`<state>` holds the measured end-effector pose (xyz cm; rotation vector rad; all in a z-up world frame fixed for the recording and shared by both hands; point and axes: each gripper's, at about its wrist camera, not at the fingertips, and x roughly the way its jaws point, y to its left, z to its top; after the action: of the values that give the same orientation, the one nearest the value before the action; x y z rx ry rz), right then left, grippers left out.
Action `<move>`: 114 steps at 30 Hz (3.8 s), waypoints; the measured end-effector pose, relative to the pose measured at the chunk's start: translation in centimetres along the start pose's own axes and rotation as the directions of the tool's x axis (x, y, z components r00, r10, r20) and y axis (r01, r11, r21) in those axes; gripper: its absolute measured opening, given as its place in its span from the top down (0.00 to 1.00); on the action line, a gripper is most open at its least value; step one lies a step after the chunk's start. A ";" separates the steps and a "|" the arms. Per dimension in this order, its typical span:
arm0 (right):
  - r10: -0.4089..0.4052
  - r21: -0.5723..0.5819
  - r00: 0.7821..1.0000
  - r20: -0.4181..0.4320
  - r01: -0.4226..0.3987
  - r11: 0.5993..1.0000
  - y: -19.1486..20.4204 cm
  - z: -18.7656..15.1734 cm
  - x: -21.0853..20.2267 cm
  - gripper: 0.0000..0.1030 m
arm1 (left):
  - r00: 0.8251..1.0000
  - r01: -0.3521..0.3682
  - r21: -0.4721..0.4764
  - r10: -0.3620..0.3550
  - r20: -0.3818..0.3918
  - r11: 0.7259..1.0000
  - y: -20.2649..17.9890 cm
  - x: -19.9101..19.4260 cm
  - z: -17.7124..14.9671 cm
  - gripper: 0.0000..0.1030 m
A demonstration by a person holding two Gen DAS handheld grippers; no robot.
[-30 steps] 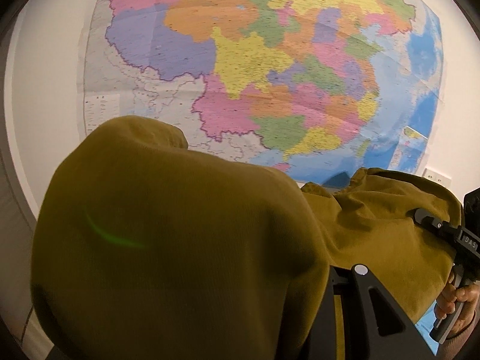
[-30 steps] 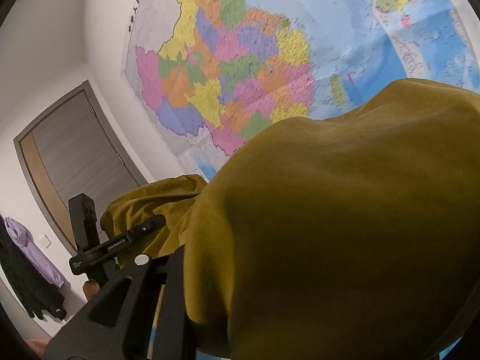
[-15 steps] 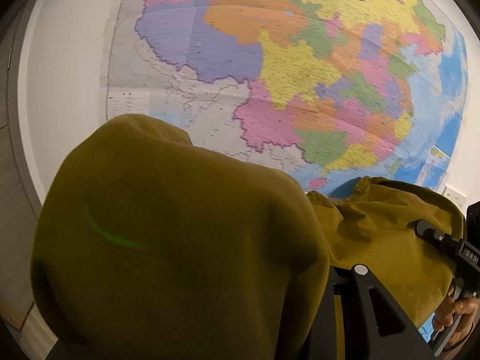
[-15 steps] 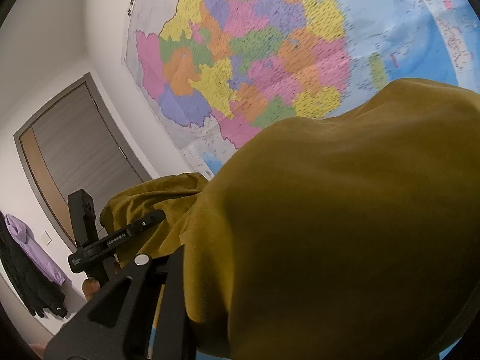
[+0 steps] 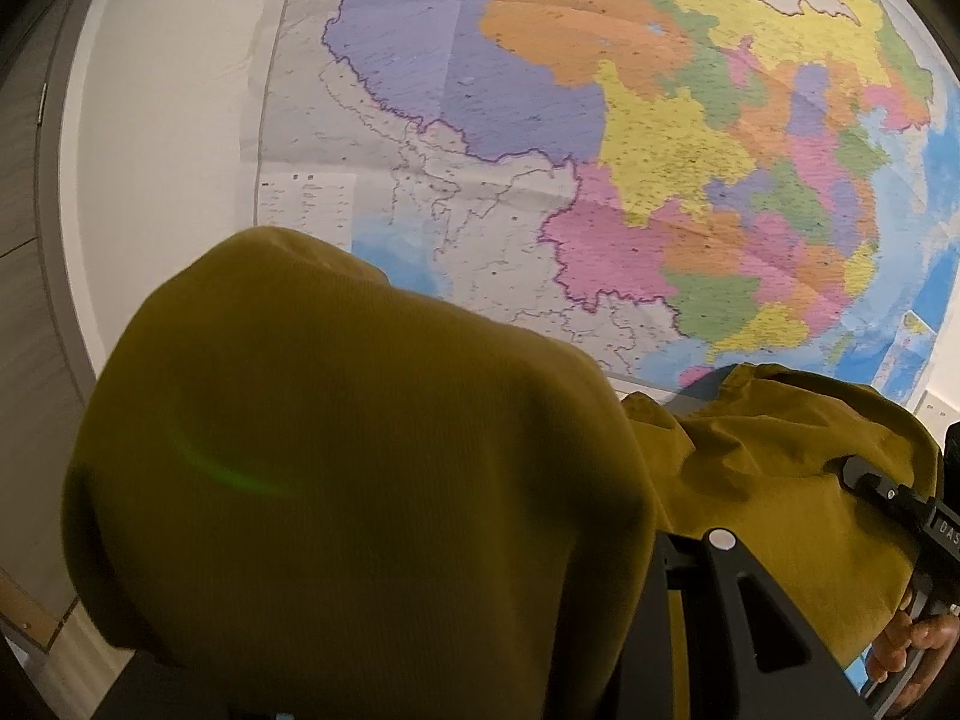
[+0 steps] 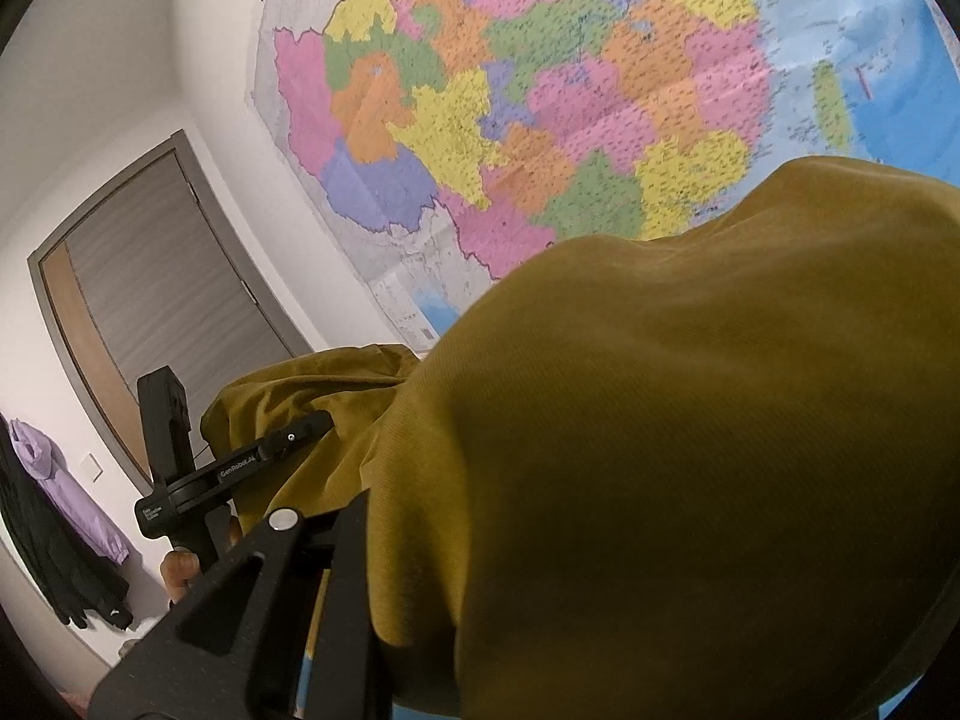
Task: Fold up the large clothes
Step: 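Carry the held shirt with both tools toward the cream and pink stack, then lower the folded olive shirt onto the cream and pink stack with both tools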
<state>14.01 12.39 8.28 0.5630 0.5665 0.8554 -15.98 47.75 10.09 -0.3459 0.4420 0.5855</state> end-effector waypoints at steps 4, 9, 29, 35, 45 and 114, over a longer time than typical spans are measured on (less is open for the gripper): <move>0.000 0.012 1.000 -0.001 0.000 1.000 -0.3 -0.4 0.7 0.84 | 1.000 -0.010 0.000 0.010 -0.003 1.000 0.5 0.6 0.1 0.68; -0.006 0.011 1.000 -0.005 0.006 1.000 -0.3 -0.7 1.4 0.84 | 1.000 -0.016 -0.005 0.016 -0.010 1.000 1.3 1.6 0.1 0.68; -0.020 0.028 1.000 -0.023 0.020 0.999 -1.2 -1.7 3.6 0.84 | 0.998 -0.056 -0.014 0.056 -0.034 0.998 3.2 4.3 0.6 0.68; -0.028 0.030 0.999 -0.024 0.029 0.999 -1.3 -1.6 4.2 0.84 | 0.997 -0.062 -0.017 0.061 -0.041 0.998 3.5 5.3 1.1 0.68; -0.026 0.031 0.999 -0.041 0.027 0.999 -1.4 -2.1 6.1 0.83 | 0.991 -0.130 -0.009 0.129 -0.033 0.992 4.3 7.3 2.3 0.68; -0.166 -0.100 0.934 -0.318 0.141 0.985 -5.7 -5.2 -3.4 0.66 | 0.925 -0.339 -0.080 0.316 -0.211 0.937 13.5 12.4 -4.1 0.19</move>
<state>11.82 7.72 1.56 0.3030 0.8644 0.8221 -16.04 62.08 -2.00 -0.4464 0.6646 0.9121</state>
